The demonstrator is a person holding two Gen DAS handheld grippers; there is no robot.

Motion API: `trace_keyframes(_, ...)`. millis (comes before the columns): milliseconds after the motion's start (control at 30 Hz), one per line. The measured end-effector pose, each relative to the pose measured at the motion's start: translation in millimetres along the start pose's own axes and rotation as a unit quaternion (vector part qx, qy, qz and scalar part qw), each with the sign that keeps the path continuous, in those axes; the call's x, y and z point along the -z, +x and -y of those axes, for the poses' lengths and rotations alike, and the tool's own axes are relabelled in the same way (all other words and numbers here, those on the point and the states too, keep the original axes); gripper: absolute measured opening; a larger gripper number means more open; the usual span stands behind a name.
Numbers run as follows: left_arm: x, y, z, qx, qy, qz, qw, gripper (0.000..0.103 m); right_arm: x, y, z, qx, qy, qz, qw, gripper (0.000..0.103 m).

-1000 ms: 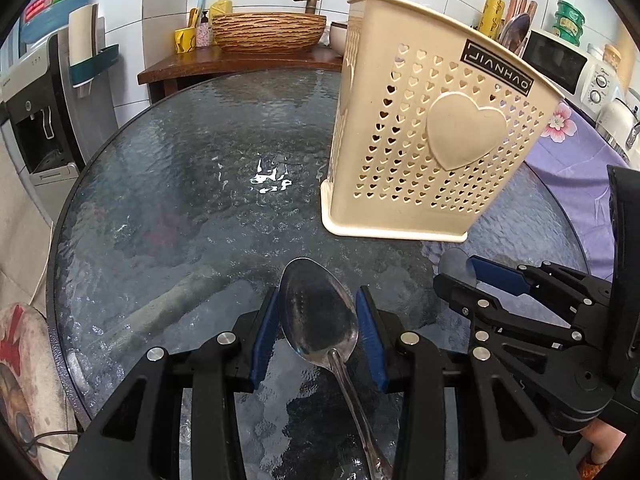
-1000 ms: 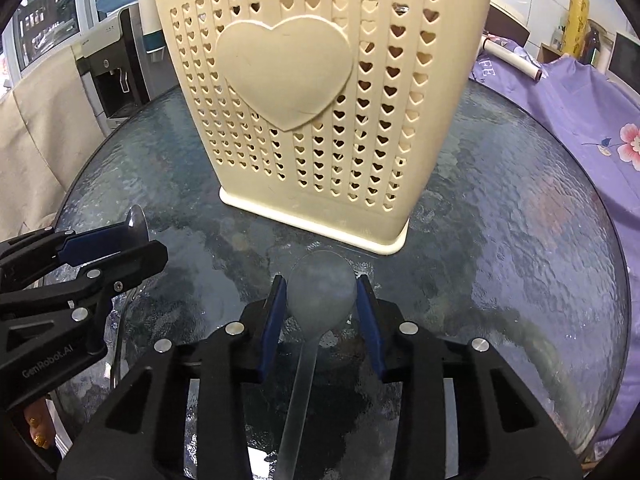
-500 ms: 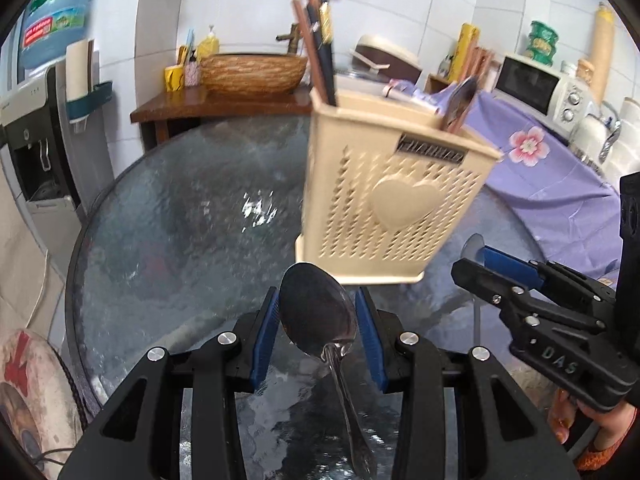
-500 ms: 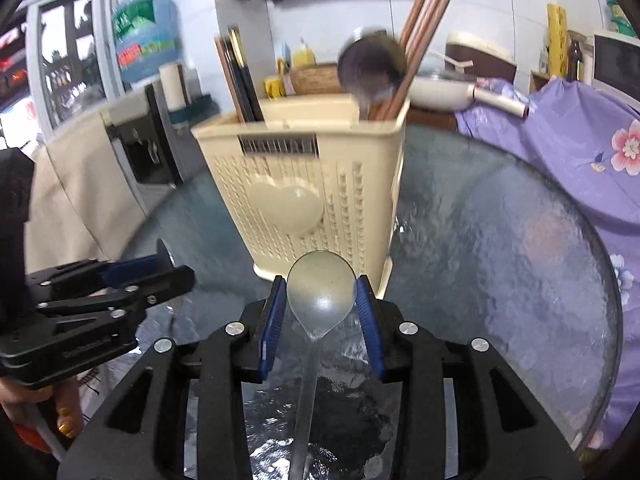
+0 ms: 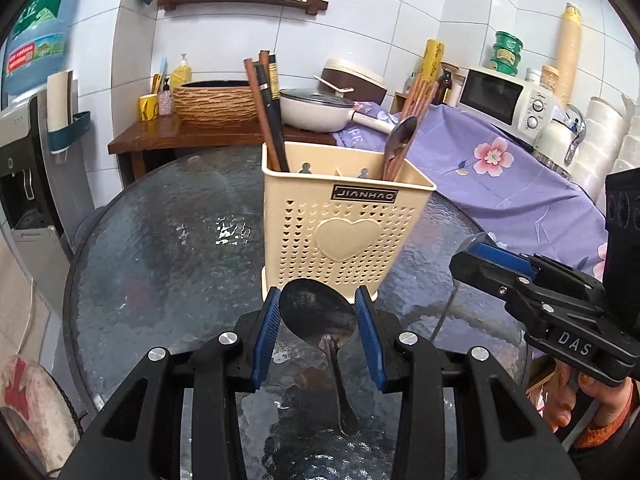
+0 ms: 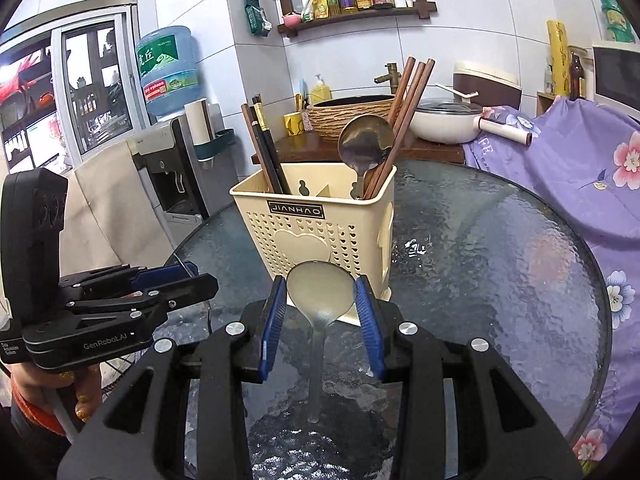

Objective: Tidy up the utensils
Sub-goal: 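Lift both spoons and carry them above the cream holder, then lower the silver and clear spoons into the holder and open both tools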

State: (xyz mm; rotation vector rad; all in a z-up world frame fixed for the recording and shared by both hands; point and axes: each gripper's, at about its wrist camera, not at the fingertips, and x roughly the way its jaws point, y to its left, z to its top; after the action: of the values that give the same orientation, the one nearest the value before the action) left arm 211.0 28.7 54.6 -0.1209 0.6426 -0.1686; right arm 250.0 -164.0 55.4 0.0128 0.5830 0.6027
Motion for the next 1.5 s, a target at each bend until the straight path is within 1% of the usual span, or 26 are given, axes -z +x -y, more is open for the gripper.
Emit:
trace_keyframes(267, -6, -10, 4, 0.009, 0.007, 0.010, 0.9999, 0.037, -5, -10, -1, -0.004, -0.007, 0.009, 1.000, 0.036)
trace_keyframes(400, -21, -22, 5, 0.016, 0.014, 0.026, 0.9994, 0.037, -17, -18, 0, -0.008, -0.012, 0.021, 1.000, 0.036)
trace_keyframes(467, -30, -28, 6, 0.025, 0.015, 0.034, 0.9990, 0.037, -28, -23, 0, -0.012, -0.013, 0.032, 0.999, 0.036)
trace_keyframes(567, -54, -41, 5, 0.027, 0.018, 0.063, 0.9975, 0.037, -50, -30, -3, -0.021, -0.019, 0.049, 0.998, 0.036)
trace_keyframes(667, -82, -53, 6, 0.014, 0.019, 0.103, 0.9944, 0.037, -78, -36, -9, -0.017, -0.034, 0.072, 0.997, 0.036)
trace_keyframes(700, -88, -55, 6, 0.012, 0.019, 0.109, 0.9937, 0.037, -87, -38, -11, -0.012, -0.040, 0.083, 0.996, 0.036)
trace_keyframes(800, -117, -61, 5, -0.004, 0.013, 0.143, 0.9897, 0.037, -116, -42, -17, -0.004, -0.051, 0.113, 0.992, 0.036)
trace_keyframes(833, -125, -61, 4, -0.008, 0.010, 0.150, 0.9886, 0.037, -127, -42, -20, 0.000, -0.055, 0.126, 0.991, 0.036)
trace_keyframes(933, -144, -59, 1, -0.019, 0.002, 0.171, 0.9852, 0.037, -148, -41, -25, 0.012, -0.062, 0.144, 0.988, 0.036)
trace_keyframes(1000, -151, -53, 2, -0.029, 0.003, 0.176, 0.9840, 0.037, -158, -36, -29, 0.027, -0.073, 0.157, 0.984, 0.036)
trace_keyframes(1067, -153, -43, 2, -0.044, 0.004, 0.182, 0.9823, 0.037, -160, -29, -31, 0.040, -0.080, 0.164, 0.982, 0.036)
trace_keyframes(1133, -150, -29, 1, -0.055, 0.005, 0.177, 0.9826, 0.037, -154, -18, -30, 0.046, -0.079, 0.162, 0.983, 0.036)
trace_keyframes(1300, -129, 3, -7, -0.061, -0.002, 0.145, 0.9875, 0.037, -129, 6, -27, 0.058, -0.082, 0.148, 0.984, 0.036)
trace_keyframes(1500, -108, 22, -12, -0.062, -0.003, 0.126, 0.9901, 0.037, -101, 25, -28, 0.077, -0.100, 0.138, 0.982, 0.036)
